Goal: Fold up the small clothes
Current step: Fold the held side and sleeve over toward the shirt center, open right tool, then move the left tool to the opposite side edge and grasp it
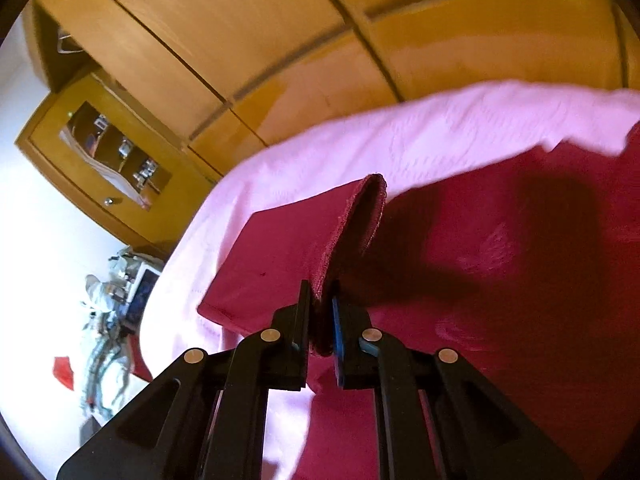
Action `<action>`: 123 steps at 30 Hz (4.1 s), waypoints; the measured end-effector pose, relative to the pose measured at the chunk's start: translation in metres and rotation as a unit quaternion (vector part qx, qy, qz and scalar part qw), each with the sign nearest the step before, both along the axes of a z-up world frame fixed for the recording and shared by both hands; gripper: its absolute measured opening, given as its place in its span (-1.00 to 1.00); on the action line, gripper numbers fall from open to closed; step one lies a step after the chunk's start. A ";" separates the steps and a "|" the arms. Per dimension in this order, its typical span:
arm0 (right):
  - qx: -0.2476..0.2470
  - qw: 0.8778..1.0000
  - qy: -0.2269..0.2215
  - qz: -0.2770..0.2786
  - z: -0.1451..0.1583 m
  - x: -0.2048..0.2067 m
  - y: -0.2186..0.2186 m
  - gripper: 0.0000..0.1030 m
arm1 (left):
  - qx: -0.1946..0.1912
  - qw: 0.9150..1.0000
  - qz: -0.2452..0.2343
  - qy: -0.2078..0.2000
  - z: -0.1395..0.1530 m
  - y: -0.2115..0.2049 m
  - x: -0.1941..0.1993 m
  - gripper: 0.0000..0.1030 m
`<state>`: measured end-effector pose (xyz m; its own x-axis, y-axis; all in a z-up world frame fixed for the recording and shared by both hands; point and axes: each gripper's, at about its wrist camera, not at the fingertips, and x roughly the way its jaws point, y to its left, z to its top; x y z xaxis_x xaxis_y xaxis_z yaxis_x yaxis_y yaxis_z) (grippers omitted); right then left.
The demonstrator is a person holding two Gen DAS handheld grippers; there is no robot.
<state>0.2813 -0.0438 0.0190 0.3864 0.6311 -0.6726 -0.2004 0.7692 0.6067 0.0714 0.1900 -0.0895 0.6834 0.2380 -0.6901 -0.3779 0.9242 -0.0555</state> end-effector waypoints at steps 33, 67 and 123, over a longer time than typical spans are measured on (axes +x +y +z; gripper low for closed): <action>-0.124 0.967 0.027 -0.222 -0.035 -0.033 -0.242 -0.83 | 0.054 0.993 -0.072 0.071 -0.004 -0.082 0.125 0.96; -0.297 0.910 0.025 -0.289 -0.034 -0.129 -0.296 0.93 | 0.028 0.968 -0.244 0.048 0.045 -0.212 0.079 0.96; -0.354 0.842 0.065 -0.401 -0.049 -0.153 -0.377 0.94 | -0.182 0.848 -0.484 0.112 0.061 -0.478 0.213 -0.93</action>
<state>0.1279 -0.4208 -0.0299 0.3915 -0.3750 -0.8403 0.5884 0.8041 -0.0847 0.2849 -0.2881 -0.0283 0.2791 -0.6177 -0.7352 0.5099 0.7442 -0.4316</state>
